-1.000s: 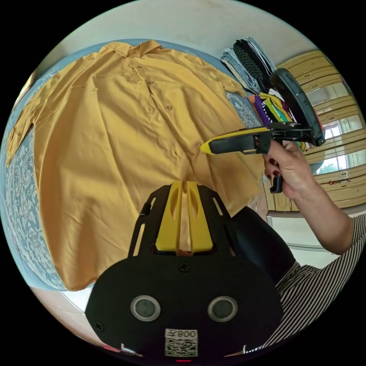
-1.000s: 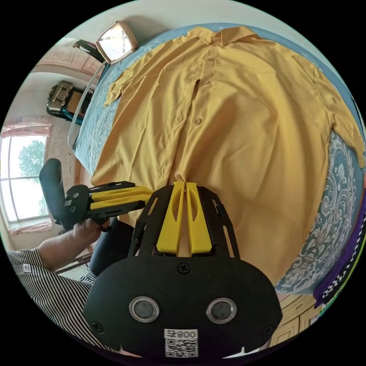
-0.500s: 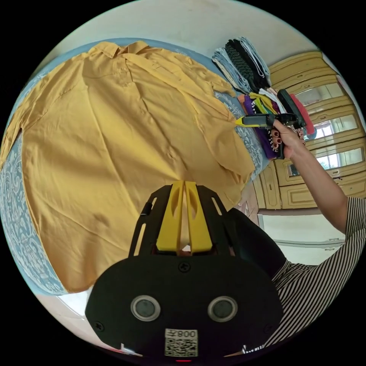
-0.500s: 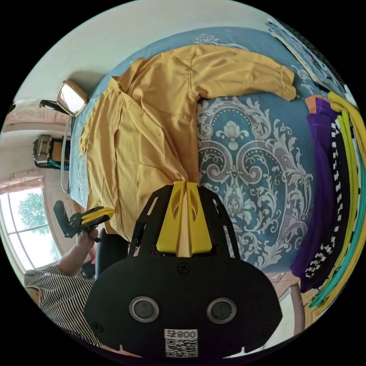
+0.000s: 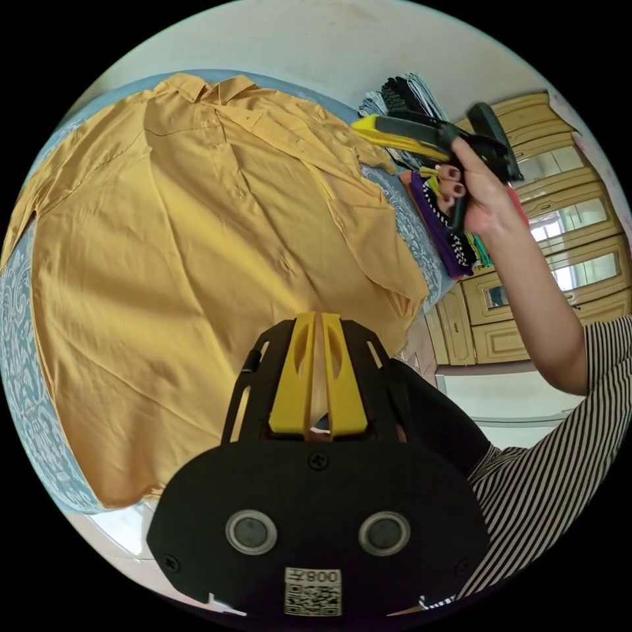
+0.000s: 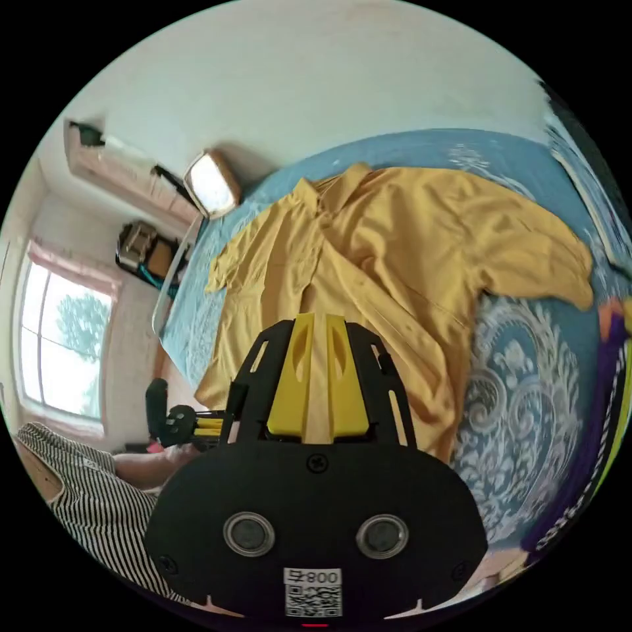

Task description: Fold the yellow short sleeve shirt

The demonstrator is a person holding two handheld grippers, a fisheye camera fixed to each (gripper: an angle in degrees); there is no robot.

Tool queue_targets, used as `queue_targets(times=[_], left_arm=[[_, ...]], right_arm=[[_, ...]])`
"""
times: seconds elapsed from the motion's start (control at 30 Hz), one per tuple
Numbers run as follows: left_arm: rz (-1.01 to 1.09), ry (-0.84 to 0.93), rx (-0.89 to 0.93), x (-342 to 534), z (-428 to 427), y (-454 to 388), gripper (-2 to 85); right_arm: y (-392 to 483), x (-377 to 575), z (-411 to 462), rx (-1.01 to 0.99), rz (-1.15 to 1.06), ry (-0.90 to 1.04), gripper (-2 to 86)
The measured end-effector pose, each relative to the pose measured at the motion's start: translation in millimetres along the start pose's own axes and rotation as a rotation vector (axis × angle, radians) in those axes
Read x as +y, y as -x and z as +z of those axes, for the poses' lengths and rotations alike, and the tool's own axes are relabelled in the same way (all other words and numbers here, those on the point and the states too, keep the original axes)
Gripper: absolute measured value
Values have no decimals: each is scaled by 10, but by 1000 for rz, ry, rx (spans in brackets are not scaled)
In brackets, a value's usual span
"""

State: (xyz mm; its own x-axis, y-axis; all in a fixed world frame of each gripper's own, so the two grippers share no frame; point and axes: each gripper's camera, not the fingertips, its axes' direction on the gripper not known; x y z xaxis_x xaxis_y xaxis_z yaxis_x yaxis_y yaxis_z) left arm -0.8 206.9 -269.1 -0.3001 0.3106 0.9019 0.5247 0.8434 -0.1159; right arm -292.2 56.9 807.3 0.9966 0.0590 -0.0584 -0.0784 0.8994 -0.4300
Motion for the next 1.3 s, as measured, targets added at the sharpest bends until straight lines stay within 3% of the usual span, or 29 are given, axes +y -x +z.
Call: queue_targets(times=[0.13, 0.27, 0.43, 0.5, 0.73, 0.97, 1.1, 1.3], left_arm=[[1, -25, 20, -57, -29, -1, 18], [-1, -56, 11, -120, -62, 3, 18], [3, -53, 55, -200, 21, -5, 19], [12, -62, 59, -205, 30, -33, 20], [16, -81, -2, -162, 1, -87, 31], [71, -47, -128, -67, 52, -212, 33], [75, -35, -141, -35, 24, -190, 17], [92, -29, -135, 45, -23, -145, 5]], right_arm=[[379, -800, 464, 256, -171, 41, 69], [547, -1234, 838, 370, -277, 110, 80], [421, -1538, 1114, 501, -269, 177, 18], [251, -1635, 957, 485, -198, 113, 13], [-619, -1834, 599, 131, 132, 41, 44], [-38, -1603, 370, 59, -25, -140, 52], [514, -1724, 902, 101, -192, 36, 75], [646, -2030, 1345, 120, -164, 151, 70]])
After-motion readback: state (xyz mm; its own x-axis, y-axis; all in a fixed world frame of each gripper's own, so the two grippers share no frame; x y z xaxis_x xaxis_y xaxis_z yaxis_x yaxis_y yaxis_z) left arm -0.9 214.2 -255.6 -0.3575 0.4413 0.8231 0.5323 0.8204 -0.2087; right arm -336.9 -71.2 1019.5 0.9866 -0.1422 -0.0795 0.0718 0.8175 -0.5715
